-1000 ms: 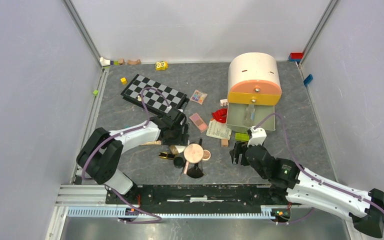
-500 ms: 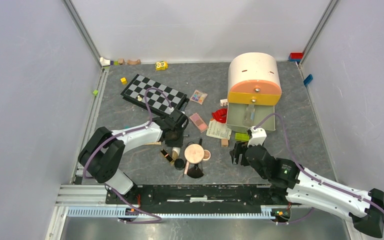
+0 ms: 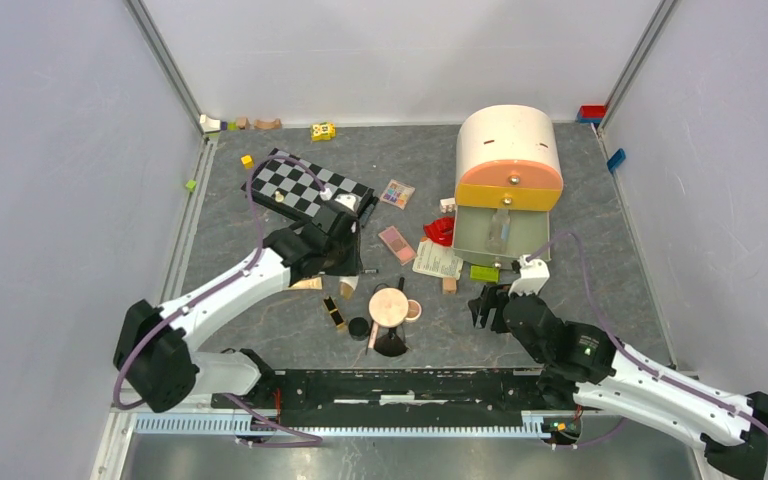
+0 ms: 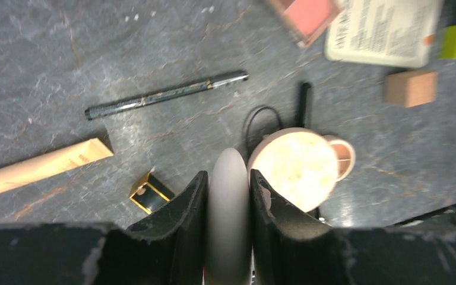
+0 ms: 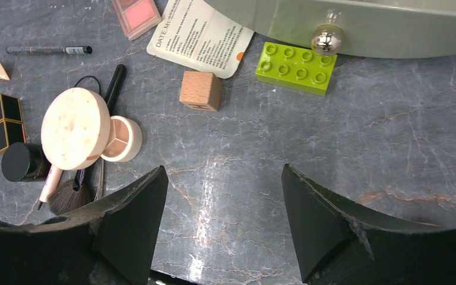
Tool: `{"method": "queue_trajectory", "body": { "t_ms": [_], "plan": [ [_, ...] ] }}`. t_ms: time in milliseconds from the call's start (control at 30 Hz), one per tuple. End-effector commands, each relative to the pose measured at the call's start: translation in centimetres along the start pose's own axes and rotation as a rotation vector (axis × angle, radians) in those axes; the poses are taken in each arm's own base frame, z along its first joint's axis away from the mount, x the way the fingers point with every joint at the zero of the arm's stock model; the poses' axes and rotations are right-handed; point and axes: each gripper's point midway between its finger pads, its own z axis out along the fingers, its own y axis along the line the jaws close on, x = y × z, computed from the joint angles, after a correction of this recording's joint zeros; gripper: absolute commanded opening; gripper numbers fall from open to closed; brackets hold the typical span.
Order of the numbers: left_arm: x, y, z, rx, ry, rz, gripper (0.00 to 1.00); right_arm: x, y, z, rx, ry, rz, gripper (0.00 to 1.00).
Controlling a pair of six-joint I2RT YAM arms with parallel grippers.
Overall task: Organize the makeup
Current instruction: Pick up the makeup from the center of the board, then place the makeup in the drawer.
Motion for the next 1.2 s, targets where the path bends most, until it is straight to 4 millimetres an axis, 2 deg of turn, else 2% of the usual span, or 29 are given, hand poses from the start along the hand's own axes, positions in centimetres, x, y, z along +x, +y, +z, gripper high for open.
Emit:
{"method": "queue_trajectory", "body": {
  "t_ms": [0, 100, 233, 700, 933, 1167],
  "plan": [
    [-4.9, -3.8, -3.2, 0.182, -0.196, -0.067, 0.04, -1.7, -0.9, -0.9, 0.045, -0.063, 0.063, 0.77],
    [-6.9, -6.0, -4.1, 0.285, -0.258, -0.088, 0.02, -2.5, -1.4, -1.5, 0.055, -0.09, 0.093, 0.78],
    [-8.9, -8.6, -4.3, 0.368, -0.287, -0.093, 0.02, -3.4, -2.2, -2.5, 0.065, -0.128, 0.144, 0.77],
    [-12.0, -18.1, -2.4, 0.516, -0.339, -0.015, 0.02, -4.5, -4.6, -4.3, 0.114, -0.189, 0.219, 0.78],
    [-13.2, -23.1, -0.5, 0.579, -0.367, 0.051, 0.02, -4.6, -5.0, -4.6, 0.123, -0.194, 0.226, 0.77],
    [-15.0, -25.9, 2.5, 0.616, -0.425, 0.023, 0.02, -4.6, -5.1, -4.8, 0.116, -0.2, 0.238, 0.78]
  ]
}}
